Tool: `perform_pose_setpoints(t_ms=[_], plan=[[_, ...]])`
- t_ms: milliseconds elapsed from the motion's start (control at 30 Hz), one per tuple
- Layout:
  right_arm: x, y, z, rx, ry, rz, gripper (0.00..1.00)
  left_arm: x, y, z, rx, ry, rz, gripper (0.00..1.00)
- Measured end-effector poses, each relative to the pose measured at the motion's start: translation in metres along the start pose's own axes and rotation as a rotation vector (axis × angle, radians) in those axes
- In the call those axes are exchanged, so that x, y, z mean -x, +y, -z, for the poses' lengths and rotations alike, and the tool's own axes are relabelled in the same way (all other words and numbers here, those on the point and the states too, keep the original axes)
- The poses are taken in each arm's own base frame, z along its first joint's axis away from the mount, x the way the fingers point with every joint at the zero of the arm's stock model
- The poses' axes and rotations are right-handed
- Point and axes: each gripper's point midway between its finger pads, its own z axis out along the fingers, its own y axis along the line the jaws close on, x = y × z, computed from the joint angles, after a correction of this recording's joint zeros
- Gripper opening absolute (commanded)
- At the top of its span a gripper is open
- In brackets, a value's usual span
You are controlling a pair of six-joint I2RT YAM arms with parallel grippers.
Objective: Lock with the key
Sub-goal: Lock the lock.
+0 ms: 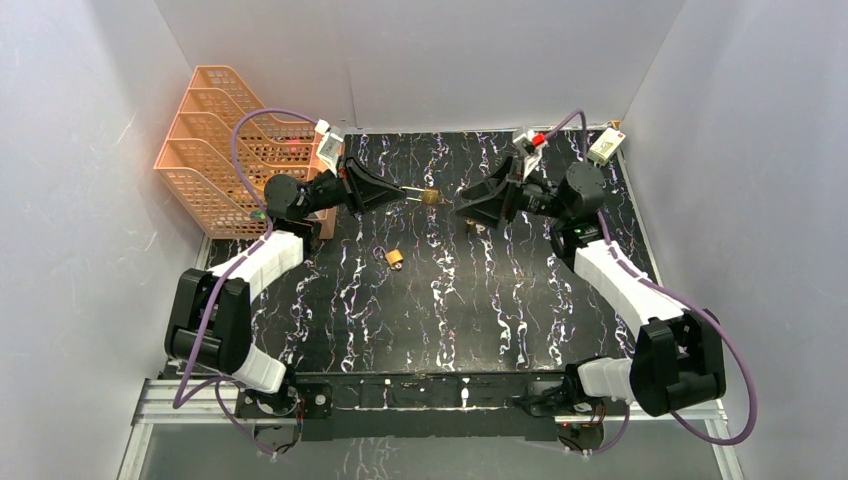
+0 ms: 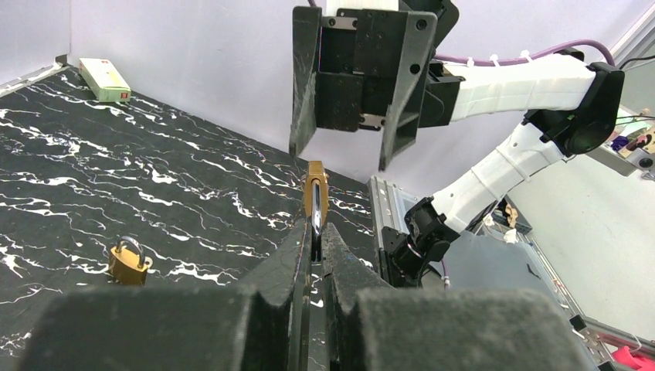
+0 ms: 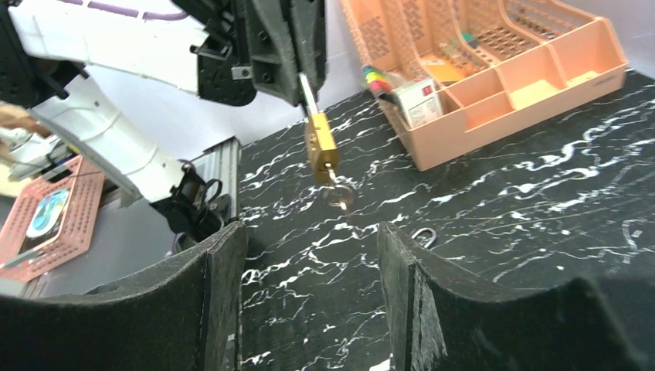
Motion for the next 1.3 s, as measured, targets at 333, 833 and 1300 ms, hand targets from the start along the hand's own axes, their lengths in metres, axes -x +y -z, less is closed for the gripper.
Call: perform_pose_setpoints(t_ms=[333,833,1300], plan=[[-0.022,0.003,-0.020,0.050,0.059,-0.027,0.67,-0.001,0.001,0.000,-0.001,-0.001,0.016,0.00],[-0.014,0.003,-0.033,0.080,0.064,-0.015,0.52,-0.002,0.002,-0.001,-0.008,-0.005,0.038,0.00],[-0.016,0.003,-0.035,0.088,0.071,-0.015,0.00,0.000,0.000,-0.001,-0.014,-0.010,0.045,0.00]])
